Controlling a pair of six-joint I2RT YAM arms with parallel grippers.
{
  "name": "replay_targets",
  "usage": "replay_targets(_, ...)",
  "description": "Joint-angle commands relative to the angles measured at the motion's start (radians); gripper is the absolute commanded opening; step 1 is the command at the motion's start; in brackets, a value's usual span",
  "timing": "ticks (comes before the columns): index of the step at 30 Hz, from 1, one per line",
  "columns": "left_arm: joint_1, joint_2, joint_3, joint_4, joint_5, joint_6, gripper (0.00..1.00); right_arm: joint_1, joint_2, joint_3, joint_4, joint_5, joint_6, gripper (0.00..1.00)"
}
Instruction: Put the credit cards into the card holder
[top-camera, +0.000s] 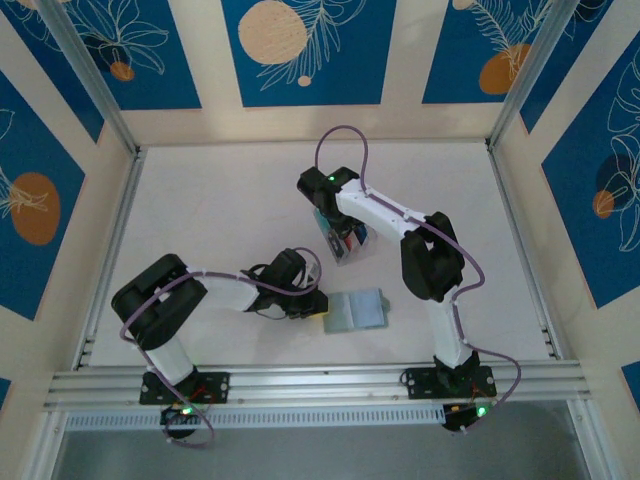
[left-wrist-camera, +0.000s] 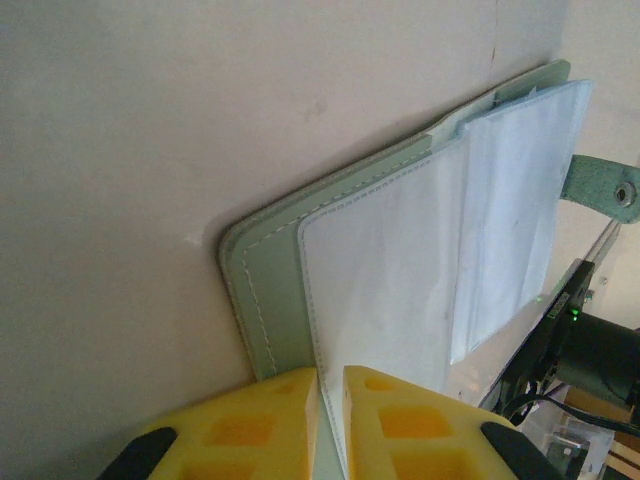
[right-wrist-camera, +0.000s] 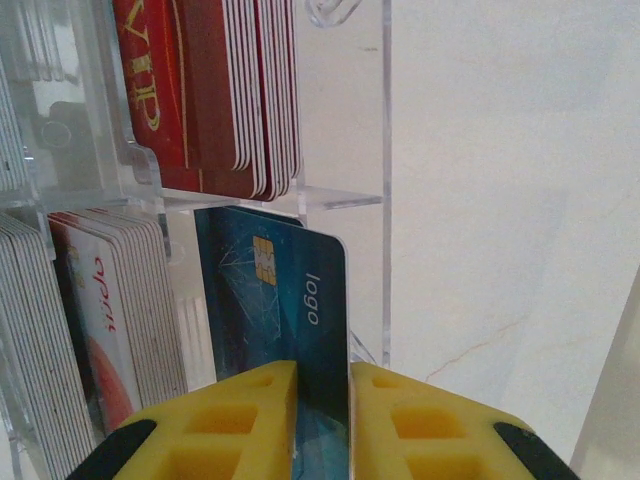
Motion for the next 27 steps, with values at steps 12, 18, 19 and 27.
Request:
replay_targets(12, 0.021, 0.009, -0.028, -0.075, -0.017, 0.002, 0.16, -0.008, -0.045, 0.043, -0.044, 0.029, -0.009, 0.19)
replay_targets(18, 0.021, 0.007, -0.031, -0.072, -0.017, 0.000, 0.16, -0.008, -0.050, 0.046, -0.049, 0.026, -0.013, 0.17)
replay_targets(19, 0.020, 0.007, -0.031, -0.072, -0.017, -0.001, 0.16, -0.008, -0.051, 0.046, -0.049, 0.024, -0.013, 0.16)
replay_targets(27, 0.020, 0.007, -0.031, -0.072, -0.016, -0.001, 0.16, -0.005, -0.055, 0.067, -0.067, 0.000, -0.015, 0.10)
